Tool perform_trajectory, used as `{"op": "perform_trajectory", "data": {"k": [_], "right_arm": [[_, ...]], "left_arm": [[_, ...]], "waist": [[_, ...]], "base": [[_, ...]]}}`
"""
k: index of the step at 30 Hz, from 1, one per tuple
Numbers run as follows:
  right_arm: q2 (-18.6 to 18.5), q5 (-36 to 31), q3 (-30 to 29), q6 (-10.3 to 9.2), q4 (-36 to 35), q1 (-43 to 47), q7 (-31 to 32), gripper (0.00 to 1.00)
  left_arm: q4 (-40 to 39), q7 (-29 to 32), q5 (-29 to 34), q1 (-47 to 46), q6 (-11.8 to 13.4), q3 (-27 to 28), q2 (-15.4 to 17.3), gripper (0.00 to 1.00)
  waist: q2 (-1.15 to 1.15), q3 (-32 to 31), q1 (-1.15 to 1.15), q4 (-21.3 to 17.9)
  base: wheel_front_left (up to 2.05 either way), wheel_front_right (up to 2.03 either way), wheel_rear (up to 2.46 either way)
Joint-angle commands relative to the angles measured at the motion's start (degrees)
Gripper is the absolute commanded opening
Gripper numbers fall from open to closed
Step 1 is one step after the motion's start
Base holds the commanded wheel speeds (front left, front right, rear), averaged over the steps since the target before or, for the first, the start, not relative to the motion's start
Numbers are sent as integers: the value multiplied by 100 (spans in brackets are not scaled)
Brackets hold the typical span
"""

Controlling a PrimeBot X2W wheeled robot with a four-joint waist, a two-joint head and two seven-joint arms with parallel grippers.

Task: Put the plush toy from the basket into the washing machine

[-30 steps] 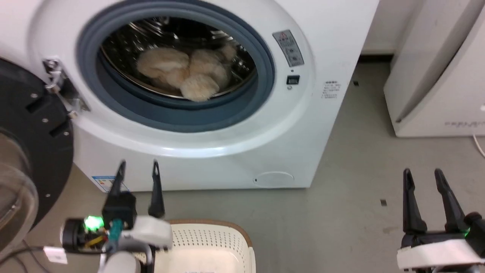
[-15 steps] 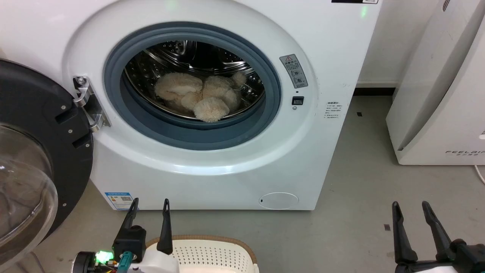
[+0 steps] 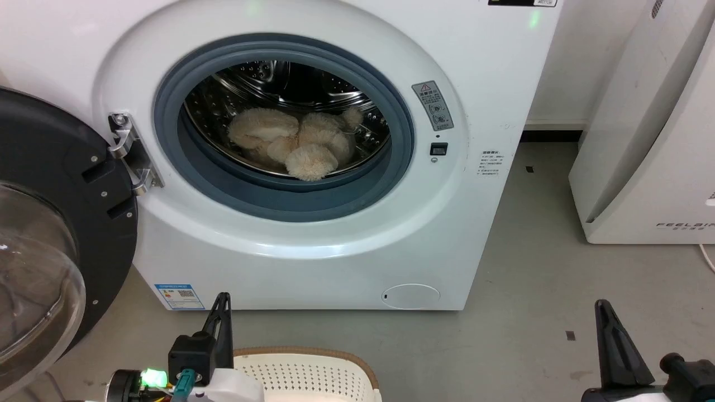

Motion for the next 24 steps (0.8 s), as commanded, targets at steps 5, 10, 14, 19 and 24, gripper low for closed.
{"op": "perform_trajectory", "data": {"k": [5,10,14,19,24], "right_arm": [[0,-75,32,0,-25,-62,79,0],[0,-111,50,-1,-35,-88,137,0],[0,-140,64,-1,-42,-109,184,0],[0,-177,82,-1,-52,-134,243,0],[0,-213,100,-1,-62,-160,302,0]], "left_arm": [[-105,70,17,23,-53,45,-30,0],[-166,129,24,32,-81,70,-42,0],[-215,175,29,39,-103,91,-52,0],[-276,234,36,48,-132,116,-65,0],[-337,293,43,57,-160,142,-77,0]], "waist": [[0,-1,1,-4],[0,-2,1,-7],[0,-3,1,-9],[0,-4,1,-12],[0,-5,1,-16]], "base": [[0,0,0],[0,0,0],[0,0,0],[0,0,0],[0,0,0]]}}
